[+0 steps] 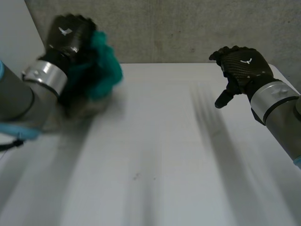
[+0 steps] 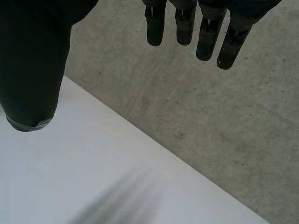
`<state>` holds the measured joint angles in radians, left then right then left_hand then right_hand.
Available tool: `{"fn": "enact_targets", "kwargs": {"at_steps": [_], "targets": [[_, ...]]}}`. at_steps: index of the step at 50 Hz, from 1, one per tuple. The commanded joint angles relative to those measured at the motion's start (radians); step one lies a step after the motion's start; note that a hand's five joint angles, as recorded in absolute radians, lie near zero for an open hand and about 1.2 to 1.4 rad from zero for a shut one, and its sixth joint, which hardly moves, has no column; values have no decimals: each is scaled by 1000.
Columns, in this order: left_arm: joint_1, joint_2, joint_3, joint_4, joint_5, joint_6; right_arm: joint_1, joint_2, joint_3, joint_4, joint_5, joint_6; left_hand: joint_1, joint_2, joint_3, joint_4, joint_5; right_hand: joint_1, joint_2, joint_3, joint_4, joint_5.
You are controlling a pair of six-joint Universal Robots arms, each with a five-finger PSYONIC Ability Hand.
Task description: Fold the laundry.
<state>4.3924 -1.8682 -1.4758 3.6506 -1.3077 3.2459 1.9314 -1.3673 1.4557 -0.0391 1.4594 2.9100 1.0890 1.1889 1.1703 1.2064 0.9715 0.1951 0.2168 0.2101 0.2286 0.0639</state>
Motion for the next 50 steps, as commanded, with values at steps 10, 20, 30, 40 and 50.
{"fn": "enact_targets", "kwargs": {"at_steps": [10, 20, 30, 40, 50], "targets": [[-197, 30, -175, -288, -7, -57, -17, 5, -5, 37, -11, -29, -896, -996, -977, -1013, -953, -21, -42, -36, -54, -64], [-12, 55, -144, -276, -8, -38, 30, 45, 17, 97, -24, -192, -890, -990, -971, -1008, -947, -21, -42, -36, -54, -64], [193, -42, -89, -221, -25, 133, 224, 166, 55, 56, -62, -215, -887, -987, -969, -1005, -944, -21, -42, -36, -54, -64], [308, -167, -17, -331, -31, 275, 299, 373, -78, -45, -53, -209, -881, -981, -963, -999, -938, -21, -42, -36, -54, -64], [341, -307, 72, -346, -22, 278, 327, 569, -300, 24, -48, -207, -814, -914, -895, -931, -871, -21, -42, -36, -54, -64]]}}
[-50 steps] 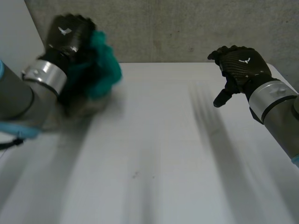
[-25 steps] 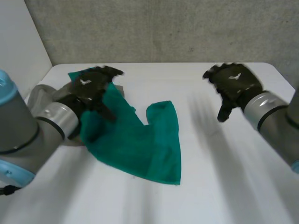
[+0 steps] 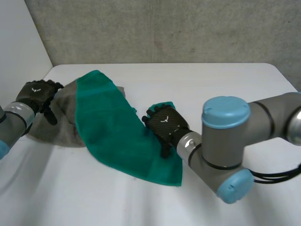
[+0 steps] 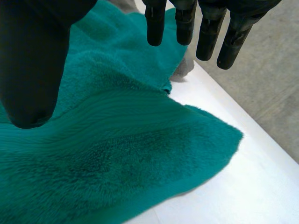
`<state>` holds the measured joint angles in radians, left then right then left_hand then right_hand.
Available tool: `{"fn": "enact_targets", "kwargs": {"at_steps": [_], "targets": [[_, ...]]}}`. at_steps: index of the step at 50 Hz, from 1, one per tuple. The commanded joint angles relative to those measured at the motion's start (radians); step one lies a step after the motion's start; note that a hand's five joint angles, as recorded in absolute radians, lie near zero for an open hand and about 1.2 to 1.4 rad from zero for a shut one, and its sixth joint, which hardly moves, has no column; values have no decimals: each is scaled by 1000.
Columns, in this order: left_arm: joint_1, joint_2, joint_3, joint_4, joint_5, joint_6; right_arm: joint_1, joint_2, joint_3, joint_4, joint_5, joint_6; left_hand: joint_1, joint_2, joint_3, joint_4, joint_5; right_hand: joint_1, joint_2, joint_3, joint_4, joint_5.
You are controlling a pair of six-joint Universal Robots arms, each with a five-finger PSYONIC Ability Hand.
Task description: Fold the laundry.
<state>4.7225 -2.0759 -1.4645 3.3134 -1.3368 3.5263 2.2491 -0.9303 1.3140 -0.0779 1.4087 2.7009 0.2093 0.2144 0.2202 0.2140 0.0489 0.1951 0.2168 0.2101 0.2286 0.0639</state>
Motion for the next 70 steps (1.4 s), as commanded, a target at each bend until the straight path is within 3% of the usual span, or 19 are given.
{"fn": "enact_targets", "kwargs": {"at_steps": [1, 4, 11, 14, 15, 22, 29, 33, 43, 45, 46, 47, 52, 61, 65, 70], "targets": [[10, -110, 69, -12, 7, -1, 9, 143, -174, 70, 4, 2, 72, 67, 61, 67, 58, -13, -35, -28, -47, -57], [14, -144, 93, -28, 8, -1, 9, 191, -232, 102, 6, 2, 113, 108, 102, 108, 98, 42, 21, 27, 9, -1], [8, -219, 173, -75, 4, 0, 7, 269, -326, 179, 6, -1, 717, 712, 706, 712, 703, 288, 267, 273, 255, 245], [2, -224, 187, -80, -4, 17, 7, 275, -352, 220, 12, -1, 1169, 1163, 1158, 1164, 1154, 1158, 1136, 1143, 1125, 1115], [1, -222, 190, -77, -4, 25, 6, 269, -352, 225, 13, 2, 1187, 1182, 1176, 1182, 1173, 1201, 1179, 1186, 1167, 1157], [-13, -158, 237, -20, -97, 57, -6, 64, -271, 164, 44, 51, 1187, 1182, 1176, 1182, 1173, 1201, 1179, 1186, 1168, 1158], [7, 14, 256, 208, -225, 60, -109, -148, -190, 145, 47, 48, 1187, 1182, 1176, 1182, 1173, 1201, 1179, 1186, 1168, 1158], [37, 69, 260, 285, -239, 62, -151, -225, -145, 165, 44, 45, 1187, 1182, 1176, 1182, 1173, 1201, 1179, 1186, 1168, 1158], [64, 71, 225, 273, -223, 62, -210, -329, -26, 196, 13, 36, 1187, 1182, 1176, 1182, 1173, 1201, 1179, 1186, 1168, 1158], [62, 68, 213, 271, -222, 65, -210, -329, -16, 196, 10, 36, 770, 765, 759, 765, 756, 1201, 1179, 1186, 1168, 1158], [59, 60, 202, 271, -226, 72, -213, -329, -9, 198, 7, 36, 204, 199, 193, 199, 190, 1201, 1179, 1186, 1168, 1158], [57, 56, 196, 271, -229, 79, -214, -329, -4, 198, 4, 37, -35, -40, -46, -39, -49, 1201, 1179, 1186, 1168, 1158], [31, 48, 167, 267, -231, 118, -207, -329, 5, 198, 1, 40, -31, -36, -42, -36, -45, 1201, 1179, 1186, 1168, 1158], [-105, 40, 83, 219, -216, 115, -209, -346, 2, 199, 6, 36, -34, -39, -45, -39, -48, 1201, 1179, 1186, 1168, 1158], [-157, 25, 47, 150, -156, 114, -217, -369, 7, 199, 6, 40, -34, -39, -45, -39, -48, 1201, 1179, 1186, 1168, 1158], [-200, -113, 62, 115, -85, 123, -218, -377, 33, 199, 3, 37, -28, -33, -39, -33, -42, 1201, 1179, 1186, 1168, 1158]]}}
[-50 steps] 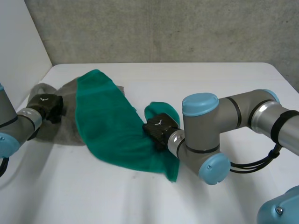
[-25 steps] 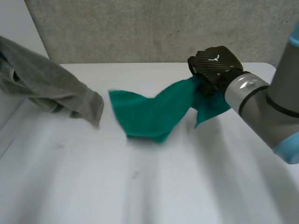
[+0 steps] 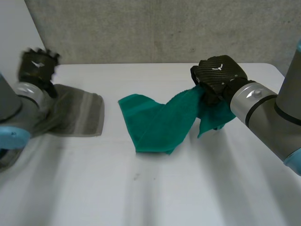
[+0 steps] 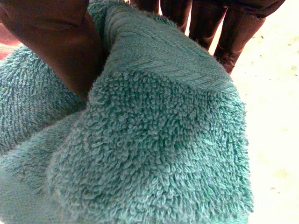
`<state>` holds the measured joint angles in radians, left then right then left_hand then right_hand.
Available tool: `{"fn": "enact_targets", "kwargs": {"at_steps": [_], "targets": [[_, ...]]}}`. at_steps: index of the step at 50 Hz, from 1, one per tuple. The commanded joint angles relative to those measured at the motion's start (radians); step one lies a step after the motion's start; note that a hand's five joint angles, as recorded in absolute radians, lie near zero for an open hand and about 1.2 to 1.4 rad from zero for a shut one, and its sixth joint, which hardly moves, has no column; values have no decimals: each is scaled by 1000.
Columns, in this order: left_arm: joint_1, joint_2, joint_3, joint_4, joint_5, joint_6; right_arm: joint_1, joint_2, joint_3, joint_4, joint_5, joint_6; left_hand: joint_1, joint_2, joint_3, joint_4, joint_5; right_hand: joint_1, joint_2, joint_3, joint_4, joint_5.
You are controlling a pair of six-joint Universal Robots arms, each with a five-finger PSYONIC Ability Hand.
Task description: Fold the laundry.
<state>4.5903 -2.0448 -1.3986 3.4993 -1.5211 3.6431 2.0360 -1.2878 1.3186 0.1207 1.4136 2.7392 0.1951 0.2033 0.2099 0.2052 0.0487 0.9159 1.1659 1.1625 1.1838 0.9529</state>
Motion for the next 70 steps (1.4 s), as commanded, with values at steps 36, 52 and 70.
{"fn": "enact_targets", "kwargs": {"at_steps": [36, 52, 70], "targets": [[71, -425, 322, -40, -160, 394, -74, -41, 145, -3, -67, -6, 981, 973, 967, 971, 953, 480, 230, 234, 212, 269], [-48, -147, 89, 10, -171, 215, -69, -87, 111, 0, -61, -4, -17, -25, -32, -27, -45, 480, 230, 234, 212, 269], [-347, 21, -194, -91, 7, -167, -53, -127, -41, 14, -36, 105, -21, -29, -35, -31, -49, 480, 230, 234, 212, 269]]}}
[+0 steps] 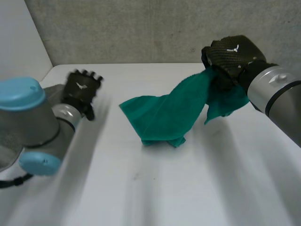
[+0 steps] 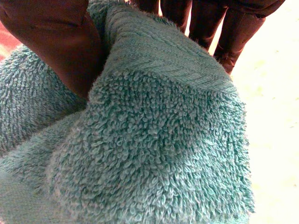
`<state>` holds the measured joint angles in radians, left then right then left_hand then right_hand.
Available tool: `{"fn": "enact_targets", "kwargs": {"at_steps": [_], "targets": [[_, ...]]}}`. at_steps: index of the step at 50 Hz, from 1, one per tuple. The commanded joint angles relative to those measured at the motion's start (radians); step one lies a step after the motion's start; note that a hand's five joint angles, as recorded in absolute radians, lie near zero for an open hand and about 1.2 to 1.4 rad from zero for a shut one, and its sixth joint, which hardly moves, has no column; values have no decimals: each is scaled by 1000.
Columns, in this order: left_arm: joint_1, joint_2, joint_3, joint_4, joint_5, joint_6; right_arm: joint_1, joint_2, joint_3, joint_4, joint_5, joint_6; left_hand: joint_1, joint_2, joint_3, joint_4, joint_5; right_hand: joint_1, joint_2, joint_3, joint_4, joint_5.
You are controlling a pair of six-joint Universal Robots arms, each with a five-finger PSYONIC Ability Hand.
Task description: Fold the laundry.
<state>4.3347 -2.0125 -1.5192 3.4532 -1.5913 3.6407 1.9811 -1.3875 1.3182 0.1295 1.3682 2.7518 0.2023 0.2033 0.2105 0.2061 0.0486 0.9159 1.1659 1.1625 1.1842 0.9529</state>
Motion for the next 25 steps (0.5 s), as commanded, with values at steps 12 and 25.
{"fn": "enact_targets", "kwargs": {"at_steps": [12, 25], "targets": [[-161, -75, -10, -48, 142, -596, 7, -87, -73, 9, 9, 207, -24, -25, -32, -28, -45, 480, 230, 234, 212, 269], [-224, -209, 117, -77, 208, -812, 56, -128, -76, 21, 12, 250, 2, 1, -6, -1, -18, 480, 230, 234, 212, 269]]}}
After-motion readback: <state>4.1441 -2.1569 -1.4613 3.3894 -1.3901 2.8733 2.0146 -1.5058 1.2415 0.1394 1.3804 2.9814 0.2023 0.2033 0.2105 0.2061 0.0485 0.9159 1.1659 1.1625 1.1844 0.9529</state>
